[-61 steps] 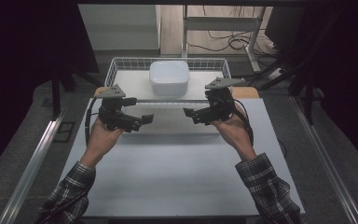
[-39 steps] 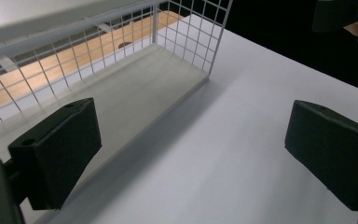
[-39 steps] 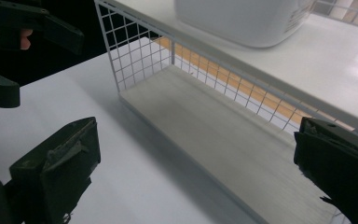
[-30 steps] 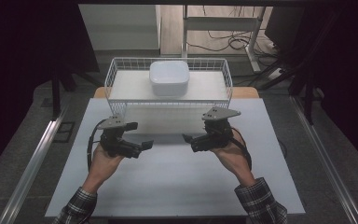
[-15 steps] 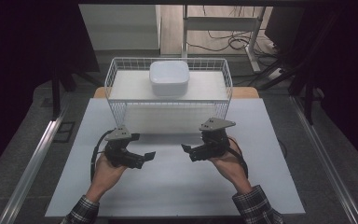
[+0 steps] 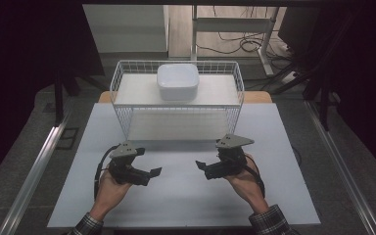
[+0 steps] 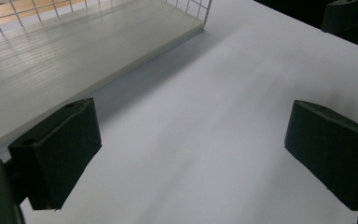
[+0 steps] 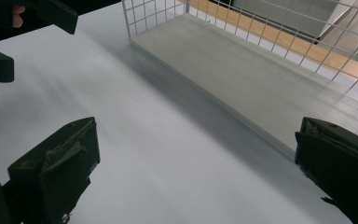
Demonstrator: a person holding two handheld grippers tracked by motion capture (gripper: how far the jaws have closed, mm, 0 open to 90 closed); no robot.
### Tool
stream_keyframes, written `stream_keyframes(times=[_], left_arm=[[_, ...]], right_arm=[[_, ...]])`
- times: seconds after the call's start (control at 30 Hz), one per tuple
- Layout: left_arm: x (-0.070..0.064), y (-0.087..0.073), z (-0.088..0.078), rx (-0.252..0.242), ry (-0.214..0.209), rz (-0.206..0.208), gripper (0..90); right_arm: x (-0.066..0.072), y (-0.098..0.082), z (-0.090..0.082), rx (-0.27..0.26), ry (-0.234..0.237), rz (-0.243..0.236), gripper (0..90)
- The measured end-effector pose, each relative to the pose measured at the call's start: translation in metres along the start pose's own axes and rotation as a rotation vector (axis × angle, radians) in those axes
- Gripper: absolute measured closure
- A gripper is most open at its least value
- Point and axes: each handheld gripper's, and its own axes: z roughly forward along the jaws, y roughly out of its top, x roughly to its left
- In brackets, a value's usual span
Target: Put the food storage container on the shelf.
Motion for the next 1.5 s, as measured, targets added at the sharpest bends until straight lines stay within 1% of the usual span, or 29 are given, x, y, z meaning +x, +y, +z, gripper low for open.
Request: stream_keyframes(times=[0.17, 0.33, 0.47, 0.7, 0.83, 0.93, 1.07, 1.17, 1.27, 1.5], left_arm=[[-0.004, -0.011, -0.006, 0.006, 0.009, -0.004, 3.3], [-0.005, -0.018, -0.008, 0.015, 0.008, -0.012, 3.2], [-0.007, -0.027, -0.012, 0.024, 0.016, -0.021, 3.2], [-0.007, -0.039, -0.017, 0.03, 0.03, -0.031, 3.2], [-0.006, -0.044, -0.019, 0.031, 0.037, -0.036, 3.2], [-0.006, -0.05, -0.021, 0.032, 0.047, -0.038, 3.0], [-0.007, -0.057, -0.024, 0.027, 0.069, -0.035, 2.7], [-0.008, -0.06, -0.024, 0.03, 0.071, -0.04, 2.7], [-0.01, -0.066, -0.023, 0.052, 0.085, -0.033, 2.7], [-0.013, -0.077, -0.021, 0.095, 0.102, -0.018, 2.4]], right_arm=[[0.001, -0.007, -0.006, 0.001, 0.001, 0.009, 0.0], [0.003, -0.011, -0.01, 0.007, -0.008, 0.001, 0.0], [0.006, -0.018, -0.015, 0.015, -0.027, -0.005, 0.0], [0.005, -0.031, -0.022, 0.015, -0.043, 0.017, 0.0], [0.004, -0.037, -0.026, 0.015, -0.05, 0.022, 0.0], [0.002, -0.046, -0.029, 0.026, -0.061, 0.03, 0.0], [0.0, -0.056, -0.031, 0.039, -0.078, 0.028, 0.0], [-0.001, -0.061, -0.032, 0.045, -0.087, 0.03, 0.0], [-0.003, -0.071, -0.034, 0.057, -0.101, 0.038, 0.0], [-0.003, -0.086, -0.036, 0.079, -0.102, 0.056, 0.0]])
